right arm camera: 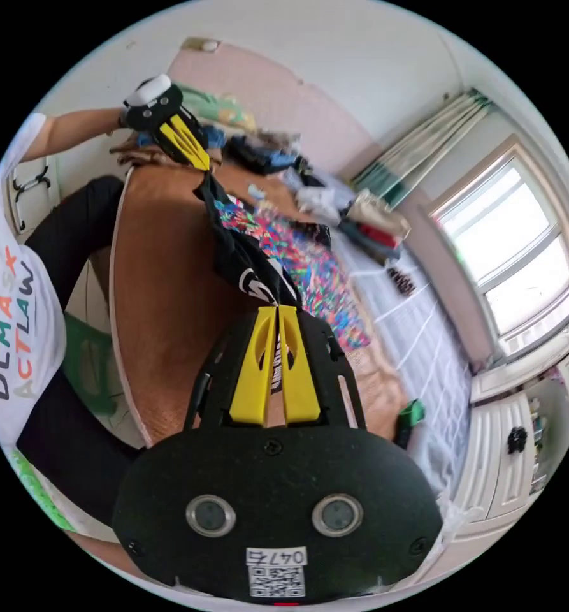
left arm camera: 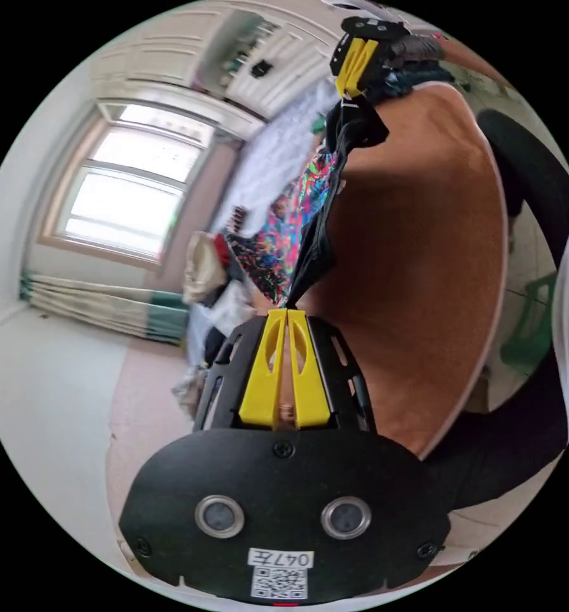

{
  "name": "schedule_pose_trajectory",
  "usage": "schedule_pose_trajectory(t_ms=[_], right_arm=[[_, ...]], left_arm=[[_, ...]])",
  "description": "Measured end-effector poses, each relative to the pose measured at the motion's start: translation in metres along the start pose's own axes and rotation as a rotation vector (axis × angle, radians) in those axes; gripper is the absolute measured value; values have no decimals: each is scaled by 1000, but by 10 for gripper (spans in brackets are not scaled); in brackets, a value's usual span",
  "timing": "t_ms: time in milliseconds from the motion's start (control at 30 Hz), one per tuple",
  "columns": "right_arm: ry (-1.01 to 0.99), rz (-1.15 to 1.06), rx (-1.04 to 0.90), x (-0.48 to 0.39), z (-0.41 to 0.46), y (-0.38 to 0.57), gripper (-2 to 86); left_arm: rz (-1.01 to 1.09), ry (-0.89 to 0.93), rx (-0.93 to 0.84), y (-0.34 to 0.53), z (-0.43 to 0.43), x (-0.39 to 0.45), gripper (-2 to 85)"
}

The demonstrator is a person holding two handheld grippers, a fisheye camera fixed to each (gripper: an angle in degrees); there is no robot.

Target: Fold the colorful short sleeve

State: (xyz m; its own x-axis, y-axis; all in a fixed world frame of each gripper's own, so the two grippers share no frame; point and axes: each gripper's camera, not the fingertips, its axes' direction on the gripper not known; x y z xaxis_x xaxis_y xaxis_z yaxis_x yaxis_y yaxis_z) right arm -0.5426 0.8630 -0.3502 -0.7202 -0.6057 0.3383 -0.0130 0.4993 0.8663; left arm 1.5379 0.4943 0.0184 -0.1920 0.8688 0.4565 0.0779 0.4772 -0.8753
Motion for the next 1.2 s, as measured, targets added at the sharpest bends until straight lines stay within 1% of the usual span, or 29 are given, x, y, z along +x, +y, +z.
schedule_pose_trajectory(t_ms=[67,100,200,233,300,367,400,467,500,533,600,667,733,767,800,900,933,1000,1033,1100,1133,1200], right_arm=[[-76,17,-127,-42,67,17,-1],[-95,24,-143,-51,79,21,1],[-138,91,-174,-79,107,37,22],[-130,137,-167,-82,106,46,48],[-101,254,-139,-75,97,64,62],[-81,470,-62,-52,84,102,46],[-85,537,-50,-45,83,113,40],[-83,810,-118,-17,100,157,30],[-89,855,-141,-12,106,165,31],[-111,922,-162,-8,119,180,36],[-172,1021,-145,-5,138,199,45],[-287,1135,-114,-8,166,217,49],[-366,1161,-111,-16,187,221,9],[-426,1135,-101,-24,195,218,1],[-438,1129,-98,-29,197,216,-3],[-316,1115,-77,-52,162,211,-8],[-260,1111,-65,-64,137,212,-8],[-201,1085,-91,-89,108,214,-8],[-177,1055,-142,-108,97,215,-8],[-154,1032,-230,-138,91,213,-6],[-140,1021,-266,-154,86,208,-2],[-84,977,-323,-174,78,195,18]], left_arm=[[52,88,-62,-26,38,46,-8],[76,120,-103,-41,58,70,-8],[95,191,-149,-66,87,102,-8],[90,196,-147,-69,90,105,-8],[39,232,-122,-75,97,106,-7],[-8,265,-92,-75,100,104,-7],[-37,282,-78,-74,103,103,-7],[-67,299,-67,-73,109,104,-7],[-79,300,-67,-72,113,107,-8],[-83,298,-69,-72,115,109,-8],[-95,285,-75,-69,122,119,-8],[-102,278,-76,-66,125,126,-8],[-114,275,-74,-61,127,131,-7],[-122,278,-72,-56,128,133,-7],[-135,279,-70,-50,130,134,-7],[-201,288,-53,-30,130,131,-7],[-223,294,-42,-24,129,129,-7],[-351,335,26,10,123,120,-6],[-397,341,43,21,122,117,-5],[-609,353,63,74,124,104,-5],[-664,357,58,88,127,100,-5],[-904,384,32,144,147,81,-4]])
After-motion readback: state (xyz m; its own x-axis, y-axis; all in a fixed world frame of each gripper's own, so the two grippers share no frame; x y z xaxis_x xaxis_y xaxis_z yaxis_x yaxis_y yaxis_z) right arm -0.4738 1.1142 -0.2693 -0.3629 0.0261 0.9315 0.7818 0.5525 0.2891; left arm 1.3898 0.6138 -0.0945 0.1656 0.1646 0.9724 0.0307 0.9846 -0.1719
